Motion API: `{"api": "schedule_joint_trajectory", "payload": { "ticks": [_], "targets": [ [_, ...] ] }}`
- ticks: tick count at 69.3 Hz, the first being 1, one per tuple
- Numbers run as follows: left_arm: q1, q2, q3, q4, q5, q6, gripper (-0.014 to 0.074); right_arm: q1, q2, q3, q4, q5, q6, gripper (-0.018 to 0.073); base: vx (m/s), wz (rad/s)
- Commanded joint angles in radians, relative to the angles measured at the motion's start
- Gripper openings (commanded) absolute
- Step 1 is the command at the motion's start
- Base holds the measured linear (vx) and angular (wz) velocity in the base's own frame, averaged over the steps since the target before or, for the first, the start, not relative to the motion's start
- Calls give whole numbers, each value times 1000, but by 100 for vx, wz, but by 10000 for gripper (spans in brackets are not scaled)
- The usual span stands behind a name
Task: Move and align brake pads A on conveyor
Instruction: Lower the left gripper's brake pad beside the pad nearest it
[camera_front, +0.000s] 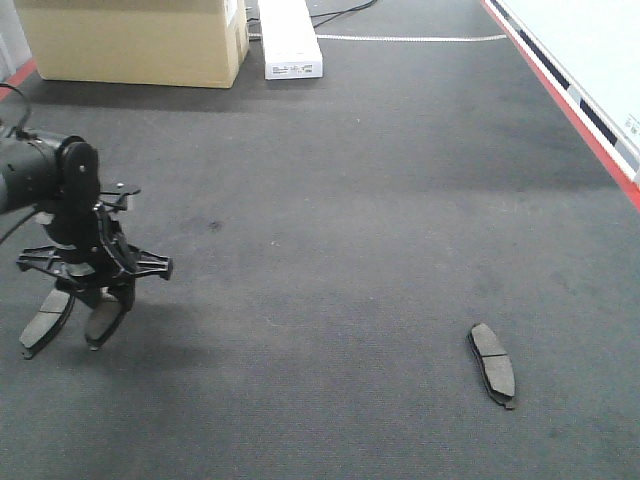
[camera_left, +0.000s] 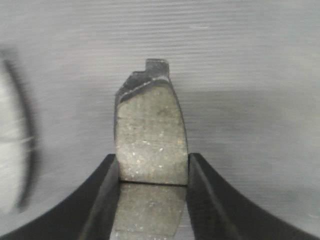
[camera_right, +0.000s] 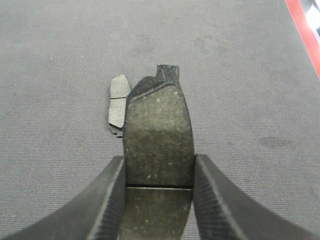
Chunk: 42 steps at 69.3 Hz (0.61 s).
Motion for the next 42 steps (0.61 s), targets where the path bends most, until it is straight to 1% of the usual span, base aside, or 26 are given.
{"api": "schedule_joint_trajectory", "payload": {
  "ticks": [1, 9, 24, 35, 42],
  "targets": [
    [24, -59, -30, 4, 19, -16, -6, -8, 9, -28, -10, -85, -5, -4, 0, 0],
    [32, -59, -30, 4, 25, -4, -6, -8, 9, -28, -10, -85, -5, -4, 0, 0],
    [32, -59, -30, 4, -31, -8, -6, -8, 9, -28, -10, -85, -5, -4, 0, 0],
    [32, -59, -30, 6, -48, -41, -6, -8, 9, -28, -10, -85, -5, -4, 0, 0],
    [32, -59, -30, 7, -50, -42, -6, -8, 9, -28, -10, -85, -5, -4, 0, 0]
  ]
}}
